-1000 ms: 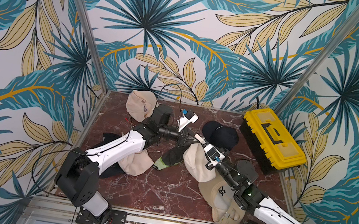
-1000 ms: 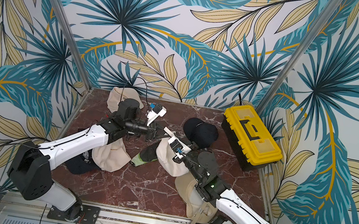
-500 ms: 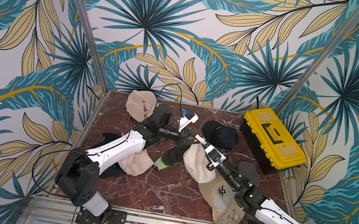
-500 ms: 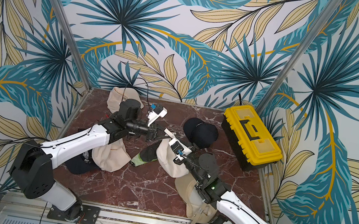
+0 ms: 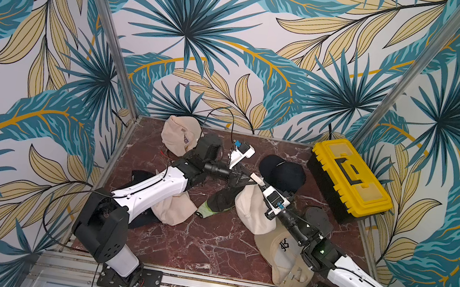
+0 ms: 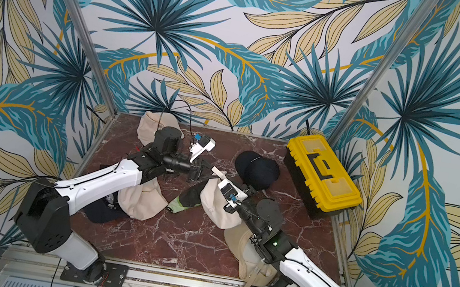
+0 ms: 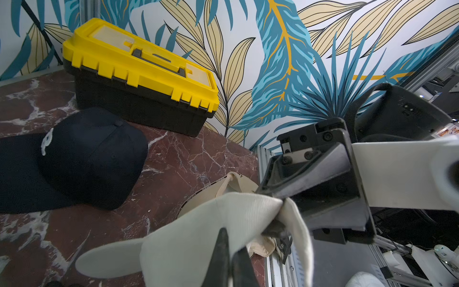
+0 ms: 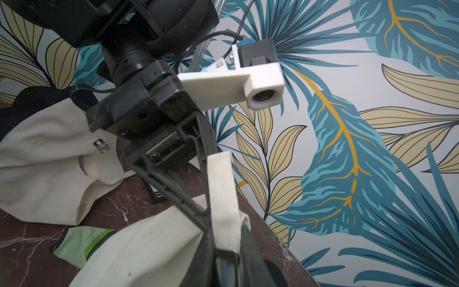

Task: Open the adjustable buckle of the baseball cap
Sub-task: Open the adjustable buckle on the baseball cap.

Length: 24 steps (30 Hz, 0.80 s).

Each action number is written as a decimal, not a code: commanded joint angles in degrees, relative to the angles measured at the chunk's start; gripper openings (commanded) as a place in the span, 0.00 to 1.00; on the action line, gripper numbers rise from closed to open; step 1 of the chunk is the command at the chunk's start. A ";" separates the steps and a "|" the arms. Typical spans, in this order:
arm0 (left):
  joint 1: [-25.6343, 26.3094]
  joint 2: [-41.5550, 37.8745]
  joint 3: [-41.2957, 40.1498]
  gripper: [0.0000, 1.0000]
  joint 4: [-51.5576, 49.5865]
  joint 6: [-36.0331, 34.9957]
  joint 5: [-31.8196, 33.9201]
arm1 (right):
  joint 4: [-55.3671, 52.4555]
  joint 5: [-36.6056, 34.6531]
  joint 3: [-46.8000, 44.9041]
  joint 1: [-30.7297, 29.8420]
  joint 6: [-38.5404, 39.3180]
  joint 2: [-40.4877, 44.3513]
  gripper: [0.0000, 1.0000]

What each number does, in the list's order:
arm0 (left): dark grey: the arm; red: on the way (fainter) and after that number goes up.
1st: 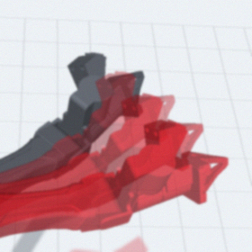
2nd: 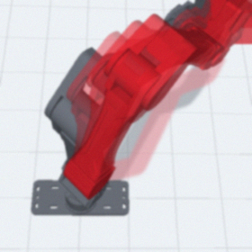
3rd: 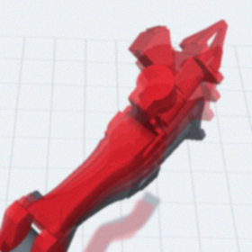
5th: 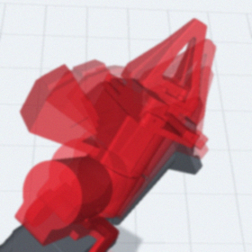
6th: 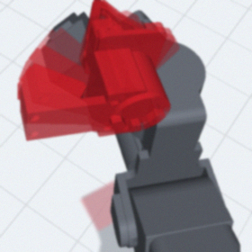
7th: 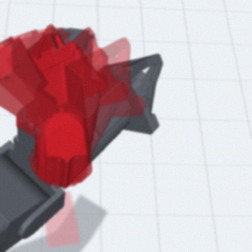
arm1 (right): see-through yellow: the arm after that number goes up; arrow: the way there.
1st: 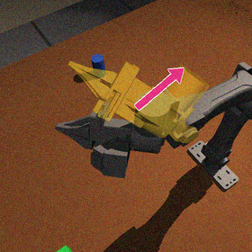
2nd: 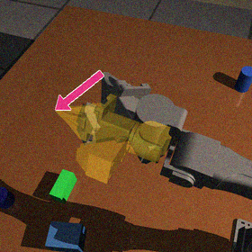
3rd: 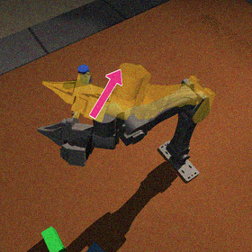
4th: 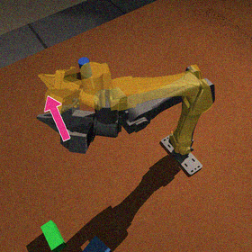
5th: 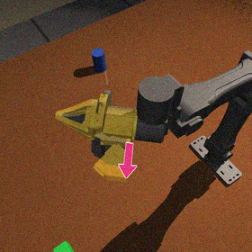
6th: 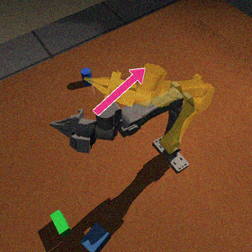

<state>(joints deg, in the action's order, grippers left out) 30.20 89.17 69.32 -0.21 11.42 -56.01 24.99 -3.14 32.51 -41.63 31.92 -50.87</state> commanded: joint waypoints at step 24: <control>-9.82 3.22 1.34 0.00 0.39 2.11 22.28 | 5.20 0.76 -1.21 -0.43 -1.03 8.86 0.21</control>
<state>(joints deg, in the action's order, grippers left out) 30.20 89.56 69.43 0.23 11.86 -56.55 23.99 -2.94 31.88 -41.67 31.70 -49.08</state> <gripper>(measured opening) 0.050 0.215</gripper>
